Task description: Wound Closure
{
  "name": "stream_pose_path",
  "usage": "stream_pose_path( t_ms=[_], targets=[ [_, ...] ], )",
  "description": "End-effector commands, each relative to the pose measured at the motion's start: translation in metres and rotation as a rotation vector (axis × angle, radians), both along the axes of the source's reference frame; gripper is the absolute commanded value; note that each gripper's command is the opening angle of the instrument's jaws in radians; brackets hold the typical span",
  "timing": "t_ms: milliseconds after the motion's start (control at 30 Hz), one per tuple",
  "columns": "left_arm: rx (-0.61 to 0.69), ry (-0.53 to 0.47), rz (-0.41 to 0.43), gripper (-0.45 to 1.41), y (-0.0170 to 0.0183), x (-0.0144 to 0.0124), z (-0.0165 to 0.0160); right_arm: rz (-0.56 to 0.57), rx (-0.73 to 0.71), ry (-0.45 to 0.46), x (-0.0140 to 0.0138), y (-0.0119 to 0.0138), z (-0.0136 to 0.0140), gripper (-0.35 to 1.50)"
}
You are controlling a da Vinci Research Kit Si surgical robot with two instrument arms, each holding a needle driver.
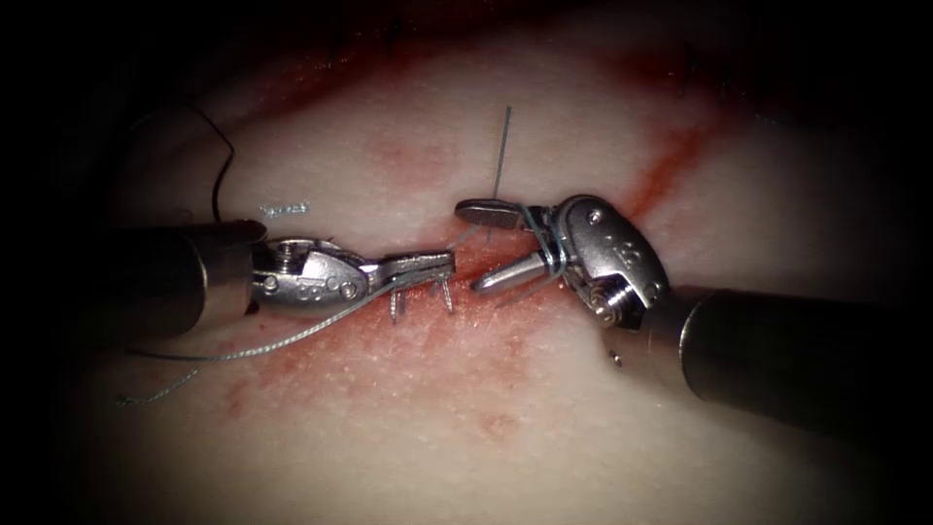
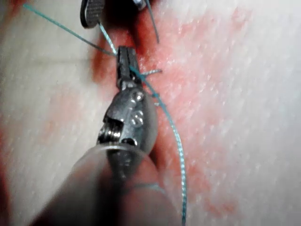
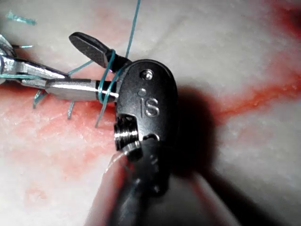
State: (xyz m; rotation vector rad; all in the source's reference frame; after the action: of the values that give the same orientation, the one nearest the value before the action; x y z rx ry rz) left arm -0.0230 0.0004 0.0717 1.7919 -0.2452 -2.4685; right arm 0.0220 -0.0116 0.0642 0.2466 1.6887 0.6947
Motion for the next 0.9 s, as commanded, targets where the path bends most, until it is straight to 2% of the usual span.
stream_pose_path(
  t_ms=[33, 100, 133, 233, 367, 467, 633, 733, 900],
  targets=[
    [-0.001, 0.0, -0.004, -0.45, -0.0005, -0.001, 0.0004, 0.025, 0.017, -0.011, 0.0006, -0.0001, 0.001, 0.83],
    [0.002, 0.006, -0.005, -0.45, -0.0009, -0.0016, 0.0, 0.058, 0.056, -0.042, 0.0004, -0.0002, 0.0013, 0.83],
    [0.007, 0.013, -0.007, -0.45, -0.0011, -0.0023, -0.0005, 0.074, 0.096, -0.099, 0.0001, -0.0004, 0.0016, 0.83],
    [0.009, 0.017, -0.014, -0.45, -0.0012, -0.0028, -0.0008, 0.093, 0.13, -0.145, -0.0003, -0.0005, 0.0017, 0.83],
    [0.018, 0.023, -0.019, -0.45, -0.0007, -0.0037, -0.0013, 0.15, 0.221, -0.232, -0.0014, -0.0007, 0.0018, 0.74],
    [0.018, 0.028, -0.016, -0.45, -0.0003, -0.0039, -0.0014, 0.179, 0.276, -0.237, -0.0016, -0.0006, 0.0017, 0.64],
    [0.02, 0.027, -0.017, -0.45, 0.0008, -0.0045, -0.0015, 0.266, 0.369, -0.254, -0.0016, -0.0002, 0.0018, 0.59],
    [0.023, 0.027, -0.02, -0.45, 0.0016, -0.0047, -0.0013, 0.261, 0.423, -0.254, -0.0015, 0.0004, 0.0016, 0.51],
    [0.023, 0.03, -0.024, -0.45, 0.0024, -0.0048, -0.0009, 0.277, 0.49, -0.276, -0.0016, 0.0013, 0.0016, 0.49]
  ],
)
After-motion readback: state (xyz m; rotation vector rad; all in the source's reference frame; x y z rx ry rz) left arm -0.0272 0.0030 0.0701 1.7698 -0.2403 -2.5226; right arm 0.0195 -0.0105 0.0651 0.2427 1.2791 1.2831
